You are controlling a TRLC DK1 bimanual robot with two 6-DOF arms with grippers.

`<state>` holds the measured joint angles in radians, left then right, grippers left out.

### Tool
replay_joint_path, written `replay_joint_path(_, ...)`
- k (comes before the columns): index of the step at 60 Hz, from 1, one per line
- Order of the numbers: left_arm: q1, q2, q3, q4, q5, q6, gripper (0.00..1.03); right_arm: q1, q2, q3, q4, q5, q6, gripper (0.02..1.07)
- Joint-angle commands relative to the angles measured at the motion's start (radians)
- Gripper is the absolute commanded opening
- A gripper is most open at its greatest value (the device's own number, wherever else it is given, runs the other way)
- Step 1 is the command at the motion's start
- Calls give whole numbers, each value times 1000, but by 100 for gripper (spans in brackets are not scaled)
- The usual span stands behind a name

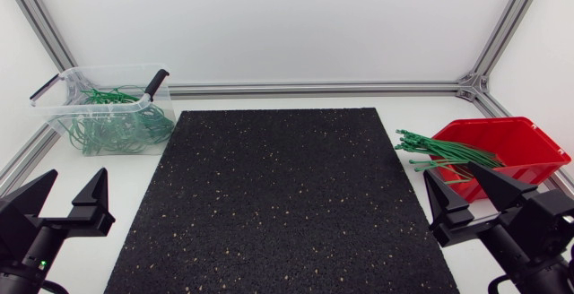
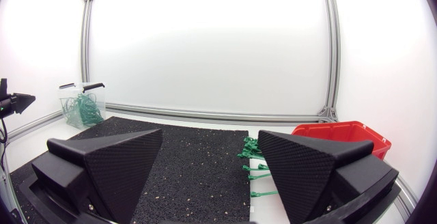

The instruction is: Take a green cable tie from the red box, thread the tail through the head to close it, then place it in the transparent bin on the left.

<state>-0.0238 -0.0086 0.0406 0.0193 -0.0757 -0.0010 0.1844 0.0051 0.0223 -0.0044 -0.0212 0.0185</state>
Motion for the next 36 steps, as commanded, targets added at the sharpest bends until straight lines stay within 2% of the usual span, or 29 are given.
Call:
replay_joint_path(1, -4, -4, -41, -15, 5, -14, 100, 4, -11, -22, -3, 9, 11, 104)
replay_joint_path(22, -2, -4, -41, -15, 5, -14, 100, 3, -11, -19, 9, 9, 3, 104)
replay_joint_path(36, -5, -4, -41, -15, 7, -14, 100, -23, -1, 79, -17, 9, -6, 104)
